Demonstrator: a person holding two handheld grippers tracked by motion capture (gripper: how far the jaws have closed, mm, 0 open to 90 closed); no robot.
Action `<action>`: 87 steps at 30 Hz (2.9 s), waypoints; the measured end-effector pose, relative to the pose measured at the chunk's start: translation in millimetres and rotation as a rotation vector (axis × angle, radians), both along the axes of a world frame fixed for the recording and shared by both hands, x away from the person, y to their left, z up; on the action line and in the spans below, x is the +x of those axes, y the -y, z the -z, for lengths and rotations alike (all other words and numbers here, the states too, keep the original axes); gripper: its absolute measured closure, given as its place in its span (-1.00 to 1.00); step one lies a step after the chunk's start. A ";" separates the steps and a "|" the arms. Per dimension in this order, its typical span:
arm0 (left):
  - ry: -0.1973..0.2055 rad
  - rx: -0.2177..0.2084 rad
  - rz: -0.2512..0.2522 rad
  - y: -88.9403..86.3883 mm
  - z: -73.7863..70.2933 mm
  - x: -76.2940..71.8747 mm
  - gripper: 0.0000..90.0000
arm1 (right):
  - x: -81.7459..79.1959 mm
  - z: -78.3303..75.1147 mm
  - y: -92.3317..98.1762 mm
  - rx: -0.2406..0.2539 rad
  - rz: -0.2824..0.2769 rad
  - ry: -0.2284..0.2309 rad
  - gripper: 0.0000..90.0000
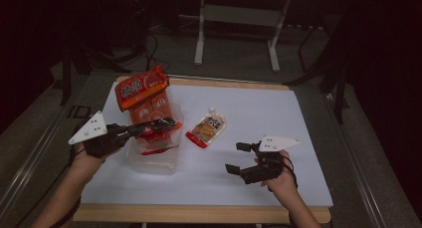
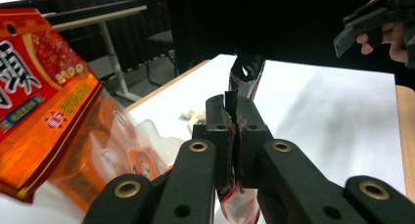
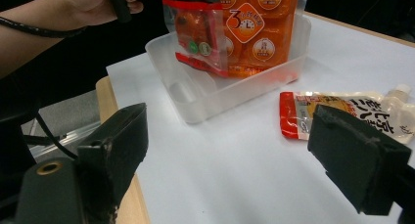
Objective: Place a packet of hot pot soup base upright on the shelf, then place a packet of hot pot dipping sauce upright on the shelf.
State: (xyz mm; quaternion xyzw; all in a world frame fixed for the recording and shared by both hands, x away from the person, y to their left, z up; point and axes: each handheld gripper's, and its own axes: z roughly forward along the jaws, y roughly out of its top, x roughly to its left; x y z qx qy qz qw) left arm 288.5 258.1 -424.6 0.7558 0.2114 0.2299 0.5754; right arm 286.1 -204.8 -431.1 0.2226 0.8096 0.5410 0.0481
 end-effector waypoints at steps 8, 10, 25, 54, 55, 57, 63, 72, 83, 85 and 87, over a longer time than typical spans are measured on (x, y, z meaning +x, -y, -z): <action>-0.013 -0.013 0.007 -13.6 0.8 -4.4 0.94 | 1.2 -0.1 -1.1 0.010 -0.002 -0.011 -0.66; -0.016 -0.013 0.011 -15.2 1.1 -4.9 0.94 | 1.4 -0.1 -1.9 0.011 -0.002 -0.011 -0.66; -0.026 -0.021 0.049 -24.4 0.5 -5.4 0.94 | 2.9 -0.7 -0.8 0.036 0.002 -0.025 -0.66; -0.126 0.094 0.031 -8.7 36.2 8.0 0.70 | 2.9 1.2 0.4 0.030 0.004 -0.033 -0.66; -0.130 0.081 0.022 -8.4 35.7 7.5 0.60 | 2.8 0.9 0.5 0.030 0.004 -0.032 -0.66; -0.153 0.063 0.001 -6.7 32.6 6.2 0.28 | 2.8 0.4 0.6 0.030 0.004 -0.026 -0.66; -0.195 -0.010 -0.034 1.7 22.4 1.8 -0.62 | 3.0 0.0 0.8 0.018 0.013 -0.010 -0.66; -0.175 -0.050 -0.052 18.2 9.7 -7.6 -0.96 | 4.6 0.9 0.8 0.010 0.004 -0.005 -0.66; -0.121 -0.038 -0.019 43.0 0.5 -27.6 -0.96 | 8.7 -4.1 1.6 -0.025 0.046 0.040 -0.67; -0.110 -0.031 -0.008 49.0 0.6 -33.3 -0.96 | 10.5 -6.8 2.8 -0.027 0.061 0.057 -0.69; -0.099 -0.020 0.000 55.2 1.5 -38.9 -0.96 | 13.0 -9.7 4.5 -0.025 0.083 0.069 -0.70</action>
